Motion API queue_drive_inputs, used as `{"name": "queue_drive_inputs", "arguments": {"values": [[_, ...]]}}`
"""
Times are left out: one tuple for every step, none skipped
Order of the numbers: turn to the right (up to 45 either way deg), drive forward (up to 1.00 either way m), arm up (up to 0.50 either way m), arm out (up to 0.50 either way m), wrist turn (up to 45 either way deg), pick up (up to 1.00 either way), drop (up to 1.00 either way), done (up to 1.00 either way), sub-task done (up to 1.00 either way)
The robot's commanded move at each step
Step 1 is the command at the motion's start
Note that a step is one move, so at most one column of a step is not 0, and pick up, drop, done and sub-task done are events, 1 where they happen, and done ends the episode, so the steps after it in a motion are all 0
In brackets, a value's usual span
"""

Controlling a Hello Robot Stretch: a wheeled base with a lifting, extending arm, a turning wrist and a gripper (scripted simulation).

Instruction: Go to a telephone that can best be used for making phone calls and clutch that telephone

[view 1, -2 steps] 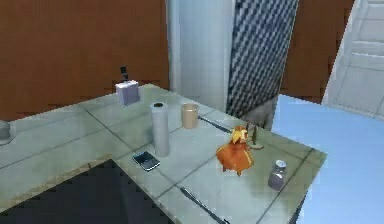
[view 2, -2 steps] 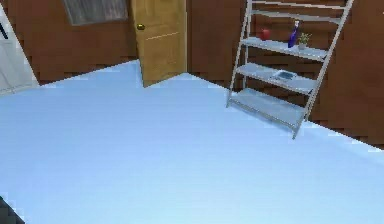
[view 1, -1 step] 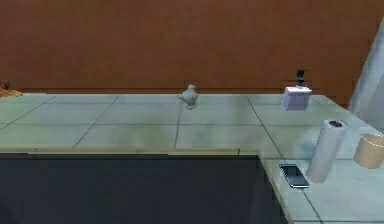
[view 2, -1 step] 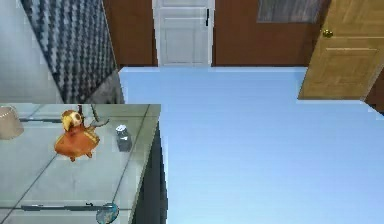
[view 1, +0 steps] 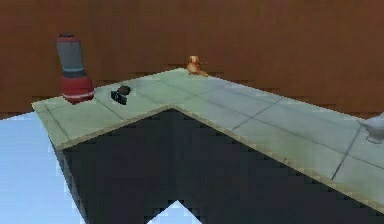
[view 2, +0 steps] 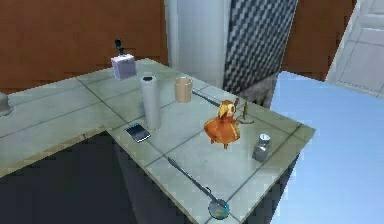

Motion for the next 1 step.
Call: {"name": "queue_drive_inputs", "arguments": {"values": [[-12.0,0.00,0.00,0.00,0.0,0.00,0.00,0.00,0.00]]}}
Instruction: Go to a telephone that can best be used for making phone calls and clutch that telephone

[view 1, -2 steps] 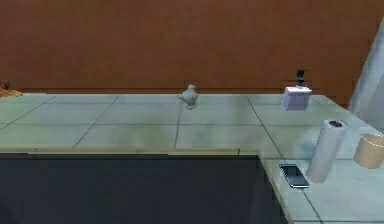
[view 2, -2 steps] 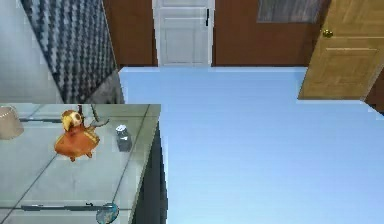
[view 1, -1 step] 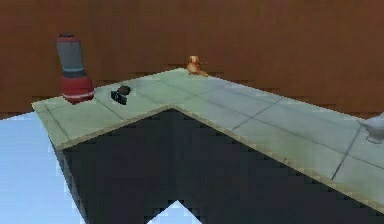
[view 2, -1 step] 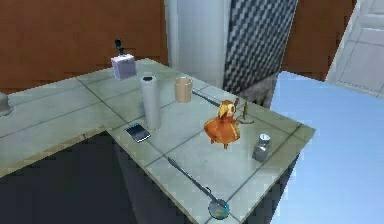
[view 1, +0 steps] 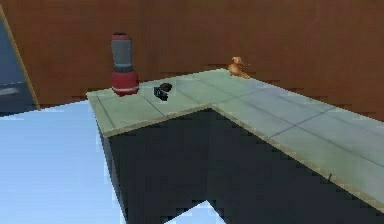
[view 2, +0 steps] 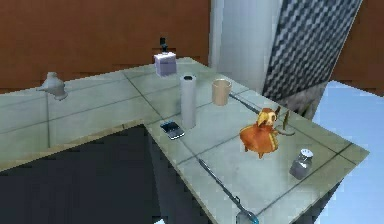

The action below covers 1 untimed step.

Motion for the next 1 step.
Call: {"name": "queue_drive_inputs", "arguments": {"values": [[0.0,0.00,0.50,0.00,0.0,0.00,0.00,0.00,0.00]]}}
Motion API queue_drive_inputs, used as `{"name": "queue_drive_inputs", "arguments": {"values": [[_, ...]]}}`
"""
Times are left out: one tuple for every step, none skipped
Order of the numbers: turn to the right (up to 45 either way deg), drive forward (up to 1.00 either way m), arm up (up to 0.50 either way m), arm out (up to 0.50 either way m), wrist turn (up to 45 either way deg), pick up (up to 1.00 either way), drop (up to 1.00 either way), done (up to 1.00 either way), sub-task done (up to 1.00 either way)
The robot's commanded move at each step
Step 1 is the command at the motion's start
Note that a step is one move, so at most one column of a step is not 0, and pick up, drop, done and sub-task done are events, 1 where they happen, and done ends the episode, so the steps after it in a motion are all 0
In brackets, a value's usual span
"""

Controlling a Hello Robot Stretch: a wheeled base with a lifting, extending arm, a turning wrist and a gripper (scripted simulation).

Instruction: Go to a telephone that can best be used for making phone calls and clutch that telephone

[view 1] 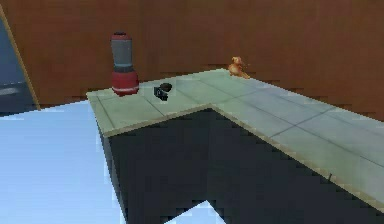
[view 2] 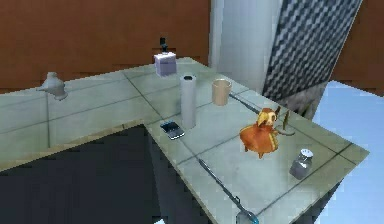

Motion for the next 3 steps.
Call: {"name": "queue_drive_inputs", "arguments": {"values": [[0.0,0.00,0.38,0.00,0.0,0.00,0.00,0.00,0.00],[0.0,0.00,0.00,0.28,0.0,0.00,0.00,0.00,0.00],[0.0,0.00,0.00,0.00,45.0,0.00,0.00,0.00,0.00]]}}
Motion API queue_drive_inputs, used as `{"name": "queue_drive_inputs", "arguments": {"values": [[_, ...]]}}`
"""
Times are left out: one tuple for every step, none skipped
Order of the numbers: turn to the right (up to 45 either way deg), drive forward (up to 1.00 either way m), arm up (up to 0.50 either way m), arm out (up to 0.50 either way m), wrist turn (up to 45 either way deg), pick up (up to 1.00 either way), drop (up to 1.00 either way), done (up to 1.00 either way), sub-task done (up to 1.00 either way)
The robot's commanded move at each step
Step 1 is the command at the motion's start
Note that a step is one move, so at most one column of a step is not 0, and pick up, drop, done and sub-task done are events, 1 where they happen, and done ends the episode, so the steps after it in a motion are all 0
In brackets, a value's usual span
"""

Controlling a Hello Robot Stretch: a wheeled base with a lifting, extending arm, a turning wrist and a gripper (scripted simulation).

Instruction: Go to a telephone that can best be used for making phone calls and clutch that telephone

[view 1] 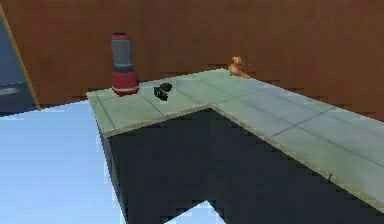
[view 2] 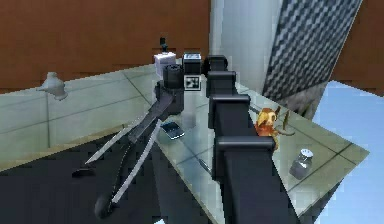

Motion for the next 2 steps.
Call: {"name": "queue_drive_inputs", "arguments": {"values": [[0.0,0.00,0.00,0.00,45.0,0.00,0.00,0.00,0.00],[0.0,0.00,0.00,0.00,45.0,0.00,0.00,0.00,0.00]]}}
